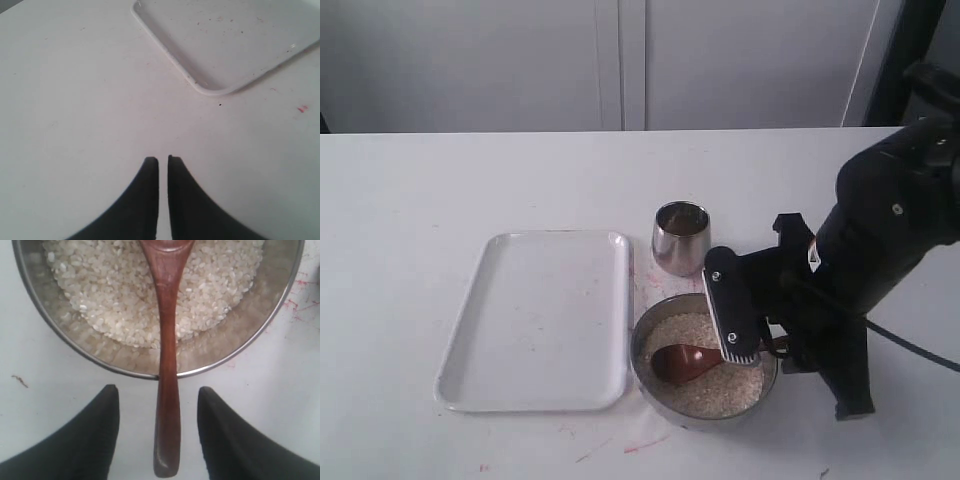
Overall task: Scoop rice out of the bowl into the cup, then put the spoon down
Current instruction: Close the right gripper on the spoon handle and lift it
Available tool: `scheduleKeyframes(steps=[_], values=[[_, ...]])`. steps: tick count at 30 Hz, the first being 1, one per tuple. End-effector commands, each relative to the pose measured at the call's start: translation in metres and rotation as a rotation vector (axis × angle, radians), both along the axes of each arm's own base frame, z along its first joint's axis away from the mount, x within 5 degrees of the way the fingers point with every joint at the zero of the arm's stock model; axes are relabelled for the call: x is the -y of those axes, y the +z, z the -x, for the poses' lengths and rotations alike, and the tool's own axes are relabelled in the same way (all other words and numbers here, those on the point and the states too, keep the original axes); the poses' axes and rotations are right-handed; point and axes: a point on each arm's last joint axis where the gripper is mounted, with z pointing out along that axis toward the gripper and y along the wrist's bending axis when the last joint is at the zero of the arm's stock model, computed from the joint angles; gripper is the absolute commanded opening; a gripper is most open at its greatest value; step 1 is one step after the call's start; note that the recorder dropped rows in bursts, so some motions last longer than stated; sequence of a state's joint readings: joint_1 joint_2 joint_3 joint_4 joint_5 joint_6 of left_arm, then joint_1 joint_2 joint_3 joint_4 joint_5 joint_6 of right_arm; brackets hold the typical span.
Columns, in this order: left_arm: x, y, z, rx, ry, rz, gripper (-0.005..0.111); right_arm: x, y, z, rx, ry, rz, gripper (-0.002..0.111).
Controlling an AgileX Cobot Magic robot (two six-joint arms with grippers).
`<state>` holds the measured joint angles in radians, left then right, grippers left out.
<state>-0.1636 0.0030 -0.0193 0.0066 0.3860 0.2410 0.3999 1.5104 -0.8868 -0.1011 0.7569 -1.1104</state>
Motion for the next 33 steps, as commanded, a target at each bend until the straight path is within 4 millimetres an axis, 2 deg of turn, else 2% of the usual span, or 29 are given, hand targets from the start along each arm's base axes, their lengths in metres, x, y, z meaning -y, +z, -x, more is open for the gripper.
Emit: scheduleKeyframes(steps=[1,17,25,33], values=[[0.0,-0.006,0.001,-0.04,0.0,0.0,0.014,0.001,-0.002,-0.001,0.002,0.016,0.015,0.046],[0.0,-0.006,0.001,-0.04,0.0,0.0,0.014,0.004,-0.009,-0.006,0.011,0.009,0.07,0.046],[0.0,-0.006,0.001,-0.04,0.0,0.0,0.014,0.005,-0.014,-0.009,0.008,0.0,0.083,0.038],[0.0,-0.006,0.001,-0.04,0.0,0.0,0.014,0.004,-0.014,-0.01,0.023,0.003,0.077,0.038]])
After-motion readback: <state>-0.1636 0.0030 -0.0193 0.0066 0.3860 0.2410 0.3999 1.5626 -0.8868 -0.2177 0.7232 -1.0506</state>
